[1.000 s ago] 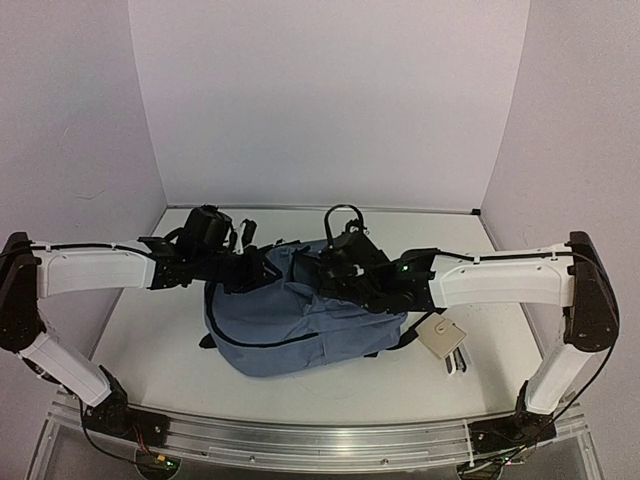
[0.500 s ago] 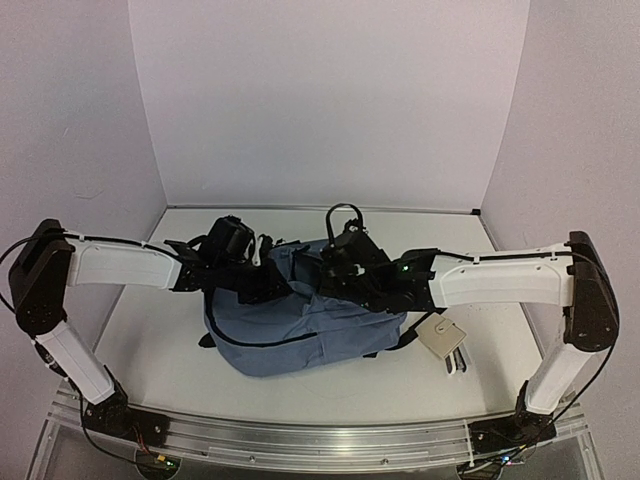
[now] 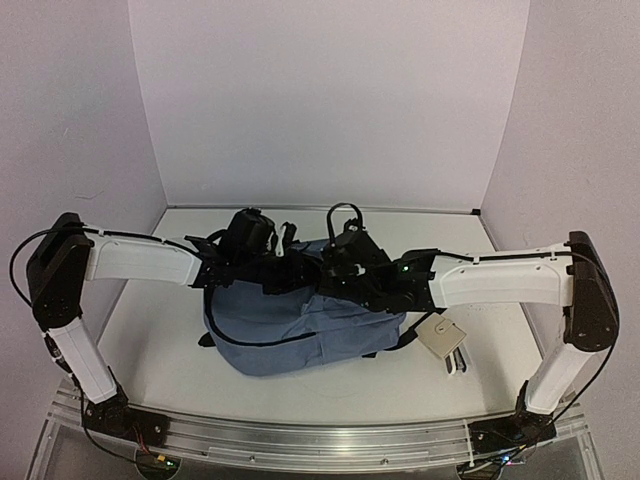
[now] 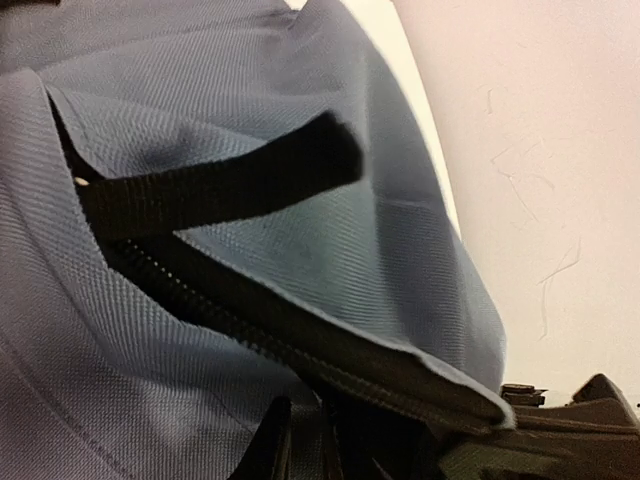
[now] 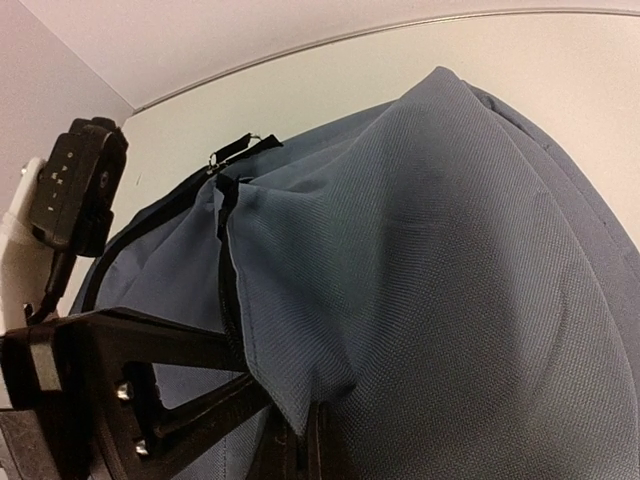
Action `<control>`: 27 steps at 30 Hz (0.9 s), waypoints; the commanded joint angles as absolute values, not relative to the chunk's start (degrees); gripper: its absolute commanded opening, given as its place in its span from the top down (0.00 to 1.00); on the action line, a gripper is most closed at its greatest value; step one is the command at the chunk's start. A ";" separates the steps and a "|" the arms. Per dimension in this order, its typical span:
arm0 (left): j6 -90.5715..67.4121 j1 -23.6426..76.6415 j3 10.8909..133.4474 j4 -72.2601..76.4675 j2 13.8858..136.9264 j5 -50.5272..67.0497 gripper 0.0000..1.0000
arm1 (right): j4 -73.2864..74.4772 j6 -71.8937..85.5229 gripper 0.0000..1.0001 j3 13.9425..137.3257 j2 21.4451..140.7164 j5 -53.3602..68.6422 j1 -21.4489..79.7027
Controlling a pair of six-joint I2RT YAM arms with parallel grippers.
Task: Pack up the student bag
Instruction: Adjust the student bag at the center of the board.
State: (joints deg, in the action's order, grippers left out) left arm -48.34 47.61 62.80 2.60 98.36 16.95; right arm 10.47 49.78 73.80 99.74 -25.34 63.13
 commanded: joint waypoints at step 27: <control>-51.25 48.34 64.36 -6.52 105.50 8.96 0.83 | -8.17 35.37 0.67 63.61 86.20 -31.06 64.25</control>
State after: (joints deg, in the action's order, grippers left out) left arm -54.32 48.95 65.67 4.00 105.53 14.61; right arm -3.93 35.52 62.83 92.49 -26.23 63.20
